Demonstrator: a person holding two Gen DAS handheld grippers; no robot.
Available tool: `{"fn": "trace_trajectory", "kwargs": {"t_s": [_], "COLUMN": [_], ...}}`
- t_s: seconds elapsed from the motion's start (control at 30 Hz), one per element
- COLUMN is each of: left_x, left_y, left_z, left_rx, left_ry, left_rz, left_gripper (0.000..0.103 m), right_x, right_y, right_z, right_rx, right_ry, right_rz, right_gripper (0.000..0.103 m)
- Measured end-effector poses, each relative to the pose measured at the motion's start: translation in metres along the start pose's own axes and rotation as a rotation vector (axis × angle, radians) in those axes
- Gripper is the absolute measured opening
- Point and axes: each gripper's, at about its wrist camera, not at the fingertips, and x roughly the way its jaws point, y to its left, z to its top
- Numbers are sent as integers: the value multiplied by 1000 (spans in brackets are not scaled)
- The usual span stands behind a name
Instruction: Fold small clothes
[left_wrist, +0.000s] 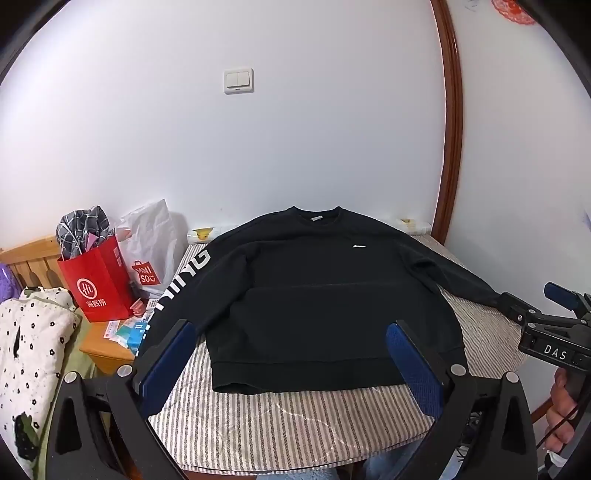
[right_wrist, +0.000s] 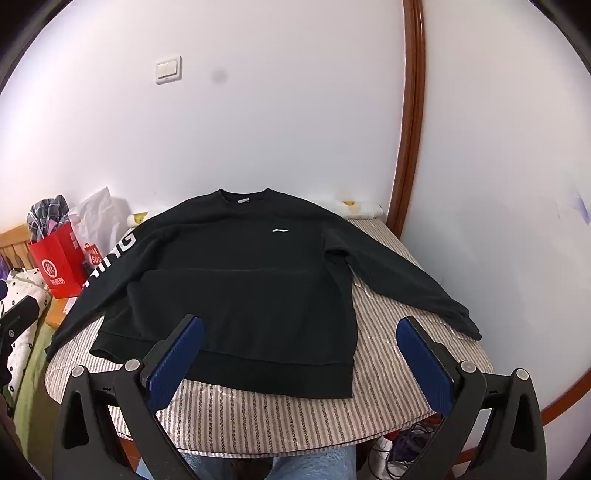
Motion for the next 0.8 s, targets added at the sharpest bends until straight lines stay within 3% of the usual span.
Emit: {"fn": "trace_trajectory", "kwargs": {"t_s": [0.8], "left_x": [-4], "left_y": [-4], "left_z": [1], "left_rx": [7], "left_ry": [-1], "left_rz": [-11], "left_gripper": [103], "right_x": [-5], "right_y": [0], "right_z": [1], "right_rx": [0], "right_ry": [1], "right_rz": [7], "right_gripper": [103]}}
